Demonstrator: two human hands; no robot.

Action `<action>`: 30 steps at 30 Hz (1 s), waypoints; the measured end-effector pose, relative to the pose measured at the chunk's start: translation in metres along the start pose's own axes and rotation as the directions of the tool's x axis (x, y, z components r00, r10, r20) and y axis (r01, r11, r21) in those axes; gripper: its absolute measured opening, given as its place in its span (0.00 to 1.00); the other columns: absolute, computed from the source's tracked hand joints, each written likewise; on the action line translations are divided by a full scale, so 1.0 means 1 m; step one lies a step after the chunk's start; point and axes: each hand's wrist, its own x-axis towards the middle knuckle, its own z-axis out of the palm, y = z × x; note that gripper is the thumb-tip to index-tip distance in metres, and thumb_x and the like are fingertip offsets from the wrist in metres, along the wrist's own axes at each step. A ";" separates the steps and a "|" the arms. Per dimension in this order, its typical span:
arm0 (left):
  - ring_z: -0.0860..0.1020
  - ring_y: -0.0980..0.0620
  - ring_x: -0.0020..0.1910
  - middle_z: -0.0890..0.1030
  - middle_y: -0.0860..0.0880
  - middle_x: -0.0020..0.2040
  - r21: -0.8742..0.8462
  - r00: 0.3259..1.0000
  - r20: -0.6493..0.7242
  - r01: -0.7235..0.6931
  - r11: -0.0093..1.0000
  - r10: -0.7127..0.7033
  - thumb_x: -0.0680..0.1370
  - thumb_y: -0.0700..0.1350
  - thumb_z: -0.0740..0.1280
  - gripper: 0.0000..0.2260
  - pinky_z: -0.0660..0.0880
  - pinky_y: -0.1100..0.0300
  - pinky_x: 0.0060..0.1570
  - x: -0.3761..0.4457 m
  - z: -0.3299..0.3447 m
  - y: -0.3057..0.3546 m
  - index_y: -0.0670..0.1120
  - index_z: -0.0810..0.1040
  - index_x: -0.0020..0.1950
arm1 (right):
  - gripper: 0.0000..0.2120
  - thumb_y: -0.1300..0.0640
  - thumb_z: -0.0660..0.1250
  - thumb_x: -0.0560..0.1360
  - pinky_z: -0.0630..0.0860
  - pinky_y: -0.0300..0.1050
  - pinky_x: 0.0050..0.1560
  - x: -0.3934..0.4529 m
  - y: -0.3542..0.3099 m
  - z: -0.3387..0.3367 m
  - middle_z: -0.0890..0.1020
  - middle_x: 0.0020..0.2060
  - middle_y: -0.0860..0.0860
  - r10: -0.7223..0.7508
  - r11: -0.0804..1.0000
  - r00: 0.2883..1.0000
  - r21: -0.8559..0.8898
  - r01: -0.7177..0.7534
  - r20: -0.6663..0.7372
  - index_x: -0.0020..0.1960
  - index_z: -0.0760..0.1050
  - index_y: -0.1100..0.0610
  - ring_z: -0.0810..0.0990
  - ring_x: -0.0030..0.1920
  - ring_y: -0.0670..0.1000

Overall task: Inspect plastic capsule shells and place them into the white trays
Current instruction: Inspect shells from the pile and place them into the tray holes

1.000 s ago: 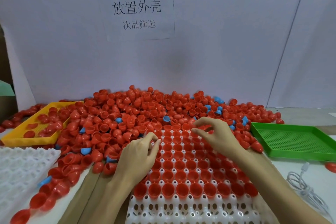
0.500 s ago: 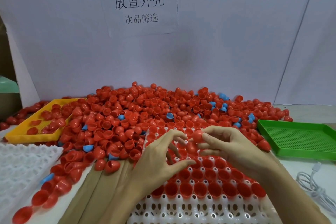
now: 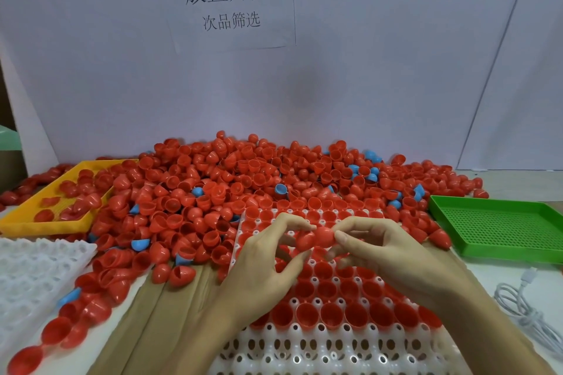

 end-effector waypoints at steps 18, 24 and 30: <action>0.83 0.45 0.63 0.84 0.48 0.58 -0.521 0.993 -0.083 0.025 0.853 -0.080 0.78 0.35 0.75 0.14 0.81 0.54 0.61 0.003 -0.001 0.010 0.45 0.76 0.58 | 0.23 0.58 0.78 0.75 0.84 0.51 0.59 -0.001 0.003 0.012 0.87 0.53 0.56 -0.161 0.971 0.987 -0.185 0.153 -0.029 0.68 0.77 0.51 0.88 0.54 0.57; 0.82 0.42 0.64 0.82 0.46 0.58 -0.402 0.996 -0.063 0.036 0.915 -0.067 0.77 0.37 0.77 0.21 0.79 0.54 0.65 0.001 0.000 0.009 0.50 0.75 0.66 | 0.17 0.57 0.77 0.77 0.84 0.44 0.53 -0.001 0.001 0.010 0.88 0.53 0.54 -0.272 0.942 0.959 -0.229 0.247 -0.083 0.65 0.81 0.48 0.88 0.53 0.55; 0.82 0.45 0.63 0.81 0.51 0.57 -0.392 0.996 -0.078 0.013 0.920 -0.047 0.76 0.38 0.78 0.24 0.78 0.58 0.65 0.001 0.001 0.012 0.52 0.75 0.68 | 0.16 0.56 0.76 0.78 0.84 0.44 0.52 -0.001 0.004 0.010 0.87 0.50 0.56 -0.288 0.938 0.954 -0.226 0.264 -0.078 0.65 0.80 0.49 0.88 0.51 0.57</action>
